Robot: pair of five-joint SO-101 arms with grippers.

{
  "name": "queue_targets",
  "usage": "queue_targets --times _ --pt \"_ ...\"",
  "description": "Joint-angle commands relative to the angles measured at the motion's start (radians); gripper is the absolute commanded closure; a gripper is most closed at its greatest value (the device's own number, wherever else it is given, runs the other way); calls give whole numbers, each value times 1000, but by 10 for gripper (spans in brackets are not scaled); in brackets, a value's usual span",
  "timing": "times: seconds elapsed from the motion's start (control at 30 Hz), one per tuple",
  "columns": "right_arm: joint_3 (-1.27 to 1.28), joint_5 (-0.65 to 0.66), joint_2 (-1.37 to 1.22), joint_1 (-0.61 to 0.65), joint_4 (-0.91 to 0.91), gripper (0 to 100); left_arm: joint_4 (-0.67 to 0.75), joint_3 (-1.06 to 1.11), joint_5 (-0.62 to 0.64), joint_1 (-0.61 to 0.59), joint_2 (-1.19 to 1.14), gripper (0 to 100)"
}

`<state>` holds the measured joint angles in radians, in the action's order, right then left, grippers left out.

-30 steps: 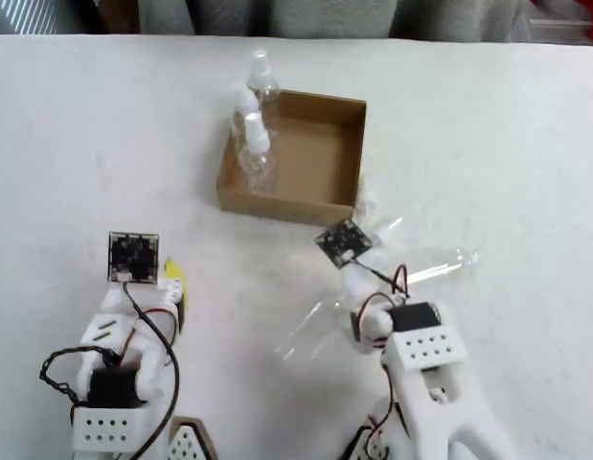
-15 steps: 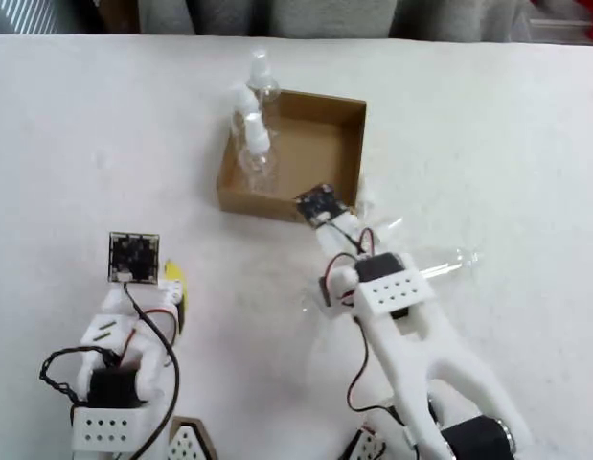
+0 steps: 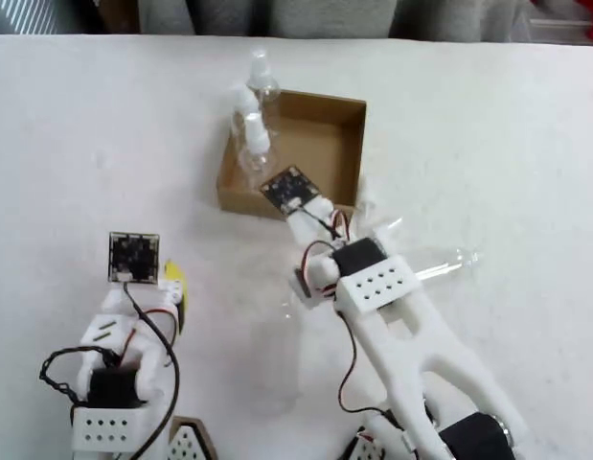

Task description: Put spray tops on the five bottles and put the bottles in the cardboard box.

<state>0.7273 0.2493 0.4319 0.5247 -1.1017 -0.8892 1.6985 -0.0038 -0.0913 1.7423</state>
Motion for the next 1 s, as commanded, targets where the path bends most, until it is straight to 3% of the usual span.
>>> queue_targets --times 0.0,0.27,0.5,0.67,0.97 --pt "-121 -12 62 54 -166 981 -5 -2 -14 -10 7 920" --pt "-92 -173 162 203 -259 963 -5 -2 -14 -10 7 920" --pt "-20 -310 163 265 -255 782 -5 -2 -14 -10 7 920" --pt "6 -328 160 288 -189 765 -5 -2 -14 -10 7 920" --pt "109 -575 160 374 -5 765 -2 -2 -14 -10 7 920"
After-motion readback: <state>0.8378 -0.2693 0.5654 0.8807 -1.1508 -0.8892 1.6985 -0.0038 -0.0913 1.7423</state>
